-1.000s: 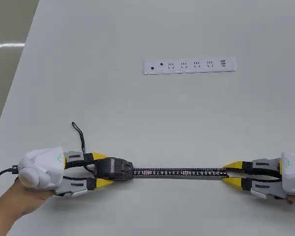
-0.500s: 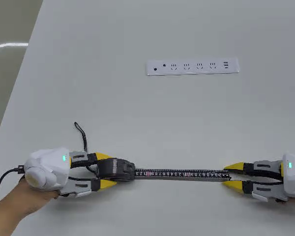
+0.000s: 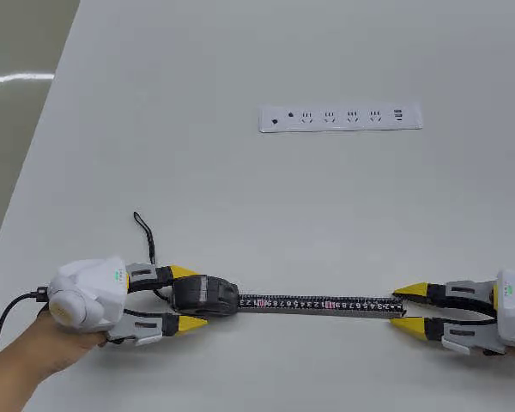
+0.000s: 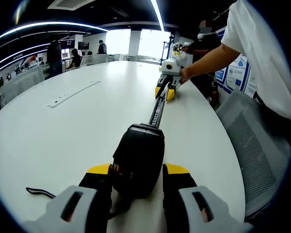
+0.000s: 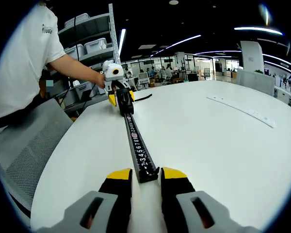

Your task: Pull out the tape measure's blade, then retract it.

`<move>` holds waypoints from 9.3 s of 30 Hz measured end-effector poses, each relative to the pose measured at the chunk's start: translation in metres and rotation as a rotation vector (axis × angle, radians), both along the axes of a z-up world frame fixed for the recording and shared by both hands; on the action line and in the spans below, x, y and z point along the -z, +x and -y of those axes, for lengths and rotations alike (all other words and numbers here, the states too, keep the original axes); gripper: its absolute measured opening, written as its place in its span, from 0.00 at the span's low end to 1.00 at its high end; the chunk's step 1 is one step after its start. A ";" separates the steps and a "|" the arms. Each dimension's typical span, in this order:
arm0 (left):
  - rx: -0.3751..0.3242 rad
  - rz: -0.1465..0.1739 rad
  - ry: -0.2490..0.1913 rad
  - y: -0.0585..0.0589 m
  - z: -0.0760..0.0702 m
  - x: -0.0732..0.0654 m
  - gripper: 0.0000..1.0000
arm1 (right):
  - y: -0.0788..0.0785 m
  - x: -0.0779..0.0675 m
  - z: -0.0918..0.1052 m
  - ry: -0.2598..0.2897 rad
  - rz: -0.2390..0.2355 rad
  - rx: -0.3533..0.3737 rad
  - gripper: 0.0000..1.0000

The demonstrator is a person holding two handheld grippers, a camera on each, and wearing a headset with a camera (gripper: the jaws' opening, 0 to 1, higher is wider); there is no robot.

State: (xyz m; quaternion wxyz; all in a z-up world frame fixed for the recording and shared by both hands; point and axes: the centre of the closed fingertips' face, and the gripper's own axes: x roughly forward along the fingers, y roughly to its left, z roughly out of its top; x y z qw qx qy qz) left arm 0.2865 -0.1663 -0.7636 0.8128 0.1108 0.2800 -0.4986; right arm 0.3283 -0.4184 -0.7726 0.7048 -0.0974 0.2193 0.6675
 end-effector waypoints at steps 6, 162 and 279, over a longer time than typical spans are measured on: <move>-0.007 -0.002 0.002 -0.001 -0.002 0.001 0.42 | 0.004 0.001 0.002 -0.001 0.011 0.021 0.25; -0.496 0.081 -0.101 -0.071 -0.026 -0.052 0.74 | -0.064 -0.049 0.054 -0.004 -0.012 0.558 0.71; -0.526 0.087 -0.141 -0.126 -0.024 -0.060 0.72 | -0.116 -0.069 0.080 0.070 0.014 0.661 0.70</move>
